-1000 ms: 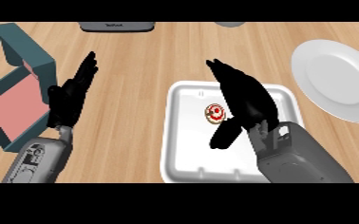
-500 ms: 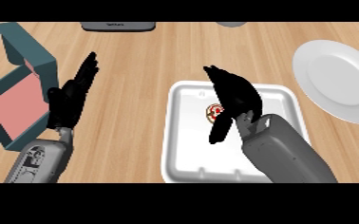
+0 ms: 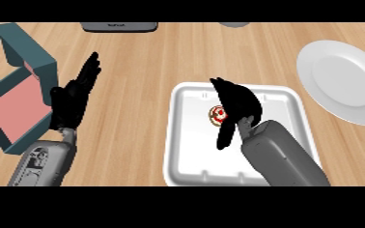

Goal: Pick the cupcake from the tray and place it in the plate

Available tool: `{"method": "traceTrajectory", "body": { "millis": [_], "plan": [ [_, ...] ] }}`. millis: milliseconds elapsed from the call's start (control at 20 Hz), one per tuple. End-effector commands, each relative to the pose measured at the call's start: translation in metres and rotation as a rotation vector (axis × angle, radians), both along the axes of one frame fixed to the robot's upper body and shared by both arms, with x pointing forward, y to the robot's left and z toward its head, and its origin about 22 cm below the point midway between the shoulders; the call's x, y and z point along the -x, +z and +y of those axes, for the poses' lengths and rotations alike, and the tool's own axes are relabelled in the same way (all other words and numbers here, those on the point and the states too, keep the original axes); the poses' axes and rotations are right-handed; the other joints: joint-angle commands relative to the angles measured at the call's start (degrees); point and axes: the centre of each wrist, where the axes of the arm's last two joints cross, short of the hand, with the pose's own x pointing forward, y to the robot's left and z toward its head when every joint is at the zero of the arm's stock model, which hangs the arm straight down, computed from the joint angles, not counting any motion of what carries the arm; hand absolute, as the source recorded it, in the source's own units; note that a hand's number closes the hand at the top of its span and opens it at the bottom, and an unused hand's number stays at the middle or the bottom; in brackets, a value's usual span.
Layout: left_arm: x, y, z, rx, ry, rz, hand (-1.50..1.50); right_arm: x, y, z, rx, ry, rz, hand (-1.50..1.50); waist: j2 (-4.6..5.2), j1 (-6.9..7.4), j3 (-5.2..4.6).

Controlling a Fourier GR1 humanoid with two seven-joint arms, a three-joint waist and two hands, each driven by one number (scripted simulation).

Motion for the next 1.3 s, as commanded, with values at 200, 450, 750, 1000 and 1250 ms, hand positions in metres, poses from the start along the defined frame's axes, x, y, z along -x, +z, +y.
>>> {"method": "traceTrajectory", "body": {
  "millis": [200,450,750,1000,1250],
  "plan": [
    [-0.002,0.001,-0.007,0.008,-0.01,0.0,0.0,-0.017,-0.027,-0.003,0.013,-0.022,0.041,-1.5,-0.01,0.04,0.0],
    [-0.007,0.005,0.002,0.001,0.008,-0.003,0.0,-0.019,-0.035,-0.018,0.02,0.009,-0.004,1.5,0.0,0.01,0.0],
    [-0.007,0.005,-0.01,0.013,-0.008,0.026,0.0,-0.02,-0.038,-0.024,0.025,-0.001,-0.097,1.5,0.0,-0.05,0.0],
    [0.012,-0.007,0.017,-0.001,0.043,0.007,0.0,-0.005,-0.04,-0.15,0.091,-0.07,-0.118,1.5,-0.31,-2.61,0.07],
    [0.018,-0.009,0.032,0.006,0.11,0.011,0.0,0.008,0.002,-0.299,0.196,-0.263,-0.148,1.5,0.28,-6.42,0.54]
  ]
}}
